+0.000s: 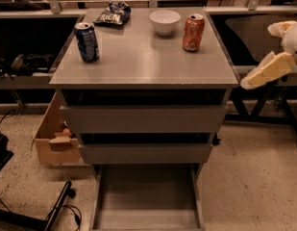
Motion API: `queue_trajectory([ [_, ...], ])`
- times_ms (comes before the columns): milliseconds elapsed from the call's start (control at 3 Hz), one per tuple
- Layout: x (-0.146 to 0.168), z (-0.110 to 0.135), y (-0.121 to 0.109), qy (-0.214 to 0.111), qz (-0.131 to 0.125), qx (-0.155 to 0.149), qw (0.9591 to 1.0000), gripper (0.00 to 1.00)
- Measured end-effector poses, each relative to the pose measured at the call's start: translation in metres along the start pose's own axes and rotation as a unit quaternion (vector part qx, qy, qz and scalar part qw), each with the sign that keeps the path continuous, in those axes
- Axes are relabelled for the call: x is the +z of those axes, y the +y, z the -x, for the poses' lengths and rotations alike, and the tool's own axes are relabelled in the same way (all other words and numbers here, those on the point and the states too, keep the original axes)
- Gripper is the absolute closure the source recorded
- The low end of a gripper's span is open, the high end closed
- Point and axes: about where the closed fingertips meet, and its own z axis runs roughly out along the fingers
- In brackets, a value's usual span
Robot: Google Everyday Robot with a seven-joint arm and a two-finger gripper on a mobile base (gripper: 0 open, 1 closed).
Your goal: Place coke can into bottom drawer
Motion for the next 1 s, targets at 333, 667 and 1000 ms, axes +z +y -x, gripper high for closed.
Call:
queue_trajectory([
  [333, 0.021, 0.008, -0.045, -0.114, -0.04, 0.03, 0.9922, 0.0],
  [667, 0.039, 0.028, -0.077, -0.191, -0.057, 0.037, 0.9791, 0.0],
  [1000, 0.041, 0.029, -0.081, -0.2, -0.059, 0.039, 0.9773, 0.0],
])
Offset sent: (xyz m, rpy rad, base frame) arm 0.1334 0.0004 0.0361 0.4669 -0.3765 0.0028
